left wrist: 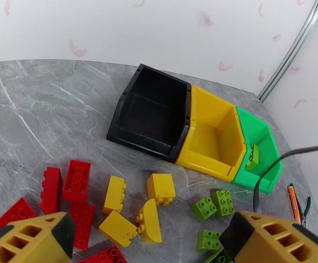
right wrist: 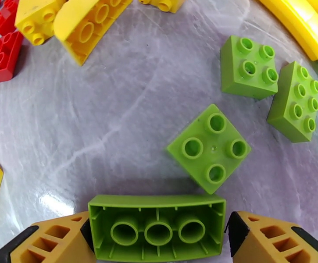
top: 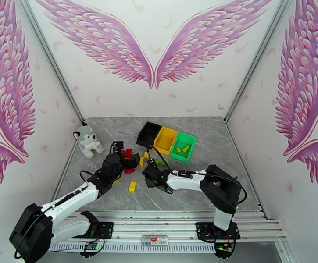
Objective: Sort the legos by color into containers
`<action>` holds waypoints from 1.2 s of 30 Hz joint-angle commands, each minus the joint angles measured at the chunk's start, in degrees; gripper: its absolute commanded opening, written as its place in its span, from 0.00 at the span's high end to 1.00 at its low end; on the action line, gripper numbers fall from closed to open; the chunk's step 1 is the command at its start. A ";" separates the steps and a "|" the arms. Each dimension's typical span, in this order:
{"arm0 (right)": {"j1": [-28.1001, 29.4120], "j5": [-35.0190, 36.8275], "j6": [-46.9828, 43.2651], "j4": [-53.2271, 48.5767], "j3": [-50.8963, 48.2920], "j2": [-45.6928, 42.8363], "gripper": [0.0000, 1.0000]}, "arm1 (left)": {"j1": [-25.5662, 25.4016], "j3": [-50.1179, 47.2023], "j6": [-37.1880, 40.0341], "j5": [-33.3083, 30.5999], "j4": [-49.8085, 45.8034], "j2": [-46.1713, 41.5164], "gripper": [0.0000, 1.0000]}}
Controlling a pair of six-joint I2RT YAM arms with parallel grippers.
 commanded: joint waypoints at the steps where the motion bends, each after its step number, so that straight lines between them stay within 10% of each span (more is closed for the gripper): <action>1: -1.64 -0.48 -0.04 0.36 0.39 1.33 0.26 | 0.26 0.82 -0.04 1.12 0.79 1.34 0.01; 13: -4.19 1.30 0.90 1.29 -6.62 -11.68 0.40 | -1.32 2.90 0.92 2.63 1.35 4.19 0.01; 23: -20.93 0.74 2.67 4.62 -11.78 -25.56 0.43 | -6.69 9.56 3.71 3.85 4.19 13.31 0.01; 36: -34.41 -1.84 1.28 1.31 3.30 -14.83 0.42 | -11.99 23.61 7.65 5.45 3.61 28.76 0.01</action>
